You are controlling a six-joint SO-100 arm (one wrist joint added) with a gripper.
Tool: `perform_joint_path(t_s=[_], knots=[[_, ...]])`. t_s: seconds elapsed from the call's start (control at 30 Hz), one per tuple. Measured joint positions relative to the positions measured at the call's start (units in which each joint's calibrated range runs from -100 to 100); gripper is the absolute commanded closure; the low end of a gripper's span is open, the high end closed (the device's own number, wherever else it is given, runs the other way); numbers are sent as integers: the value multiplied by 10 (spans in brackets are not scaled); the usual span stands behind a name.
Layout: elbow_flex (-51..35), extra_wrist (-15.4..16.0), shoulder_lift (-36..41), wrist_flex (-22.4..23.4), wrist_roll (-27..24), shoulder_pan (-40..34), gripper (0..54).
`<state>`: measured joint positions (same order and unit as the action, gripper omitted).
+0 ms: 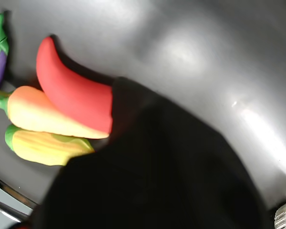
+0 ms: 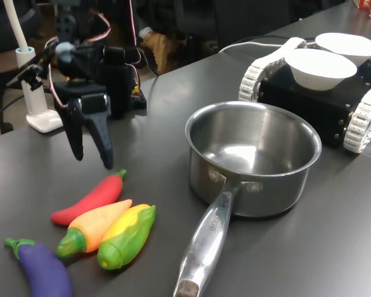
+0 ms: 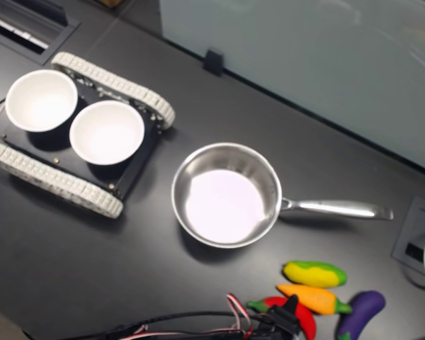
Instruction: Pick up the chilli and place them in the pan
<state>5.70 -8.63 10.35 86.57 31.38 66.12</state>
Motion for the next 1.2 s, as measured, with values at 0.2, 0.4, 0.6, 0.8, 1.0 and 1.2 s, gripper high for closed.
perform_joint_path(t_s=[0.2,0.4,0.6,0.8,1.0,1.2], knots=[[0,0,-47,-14,3,0,204],[0,0,-72,-20,1,-2,210],[0,0,-94,-20,-1,-20,214],[-14,4,-122,-21,-6,-22,228],[-24,4,-134,-30,-6,-17,243],[-38,0,-149,-36,-3,0,289]])
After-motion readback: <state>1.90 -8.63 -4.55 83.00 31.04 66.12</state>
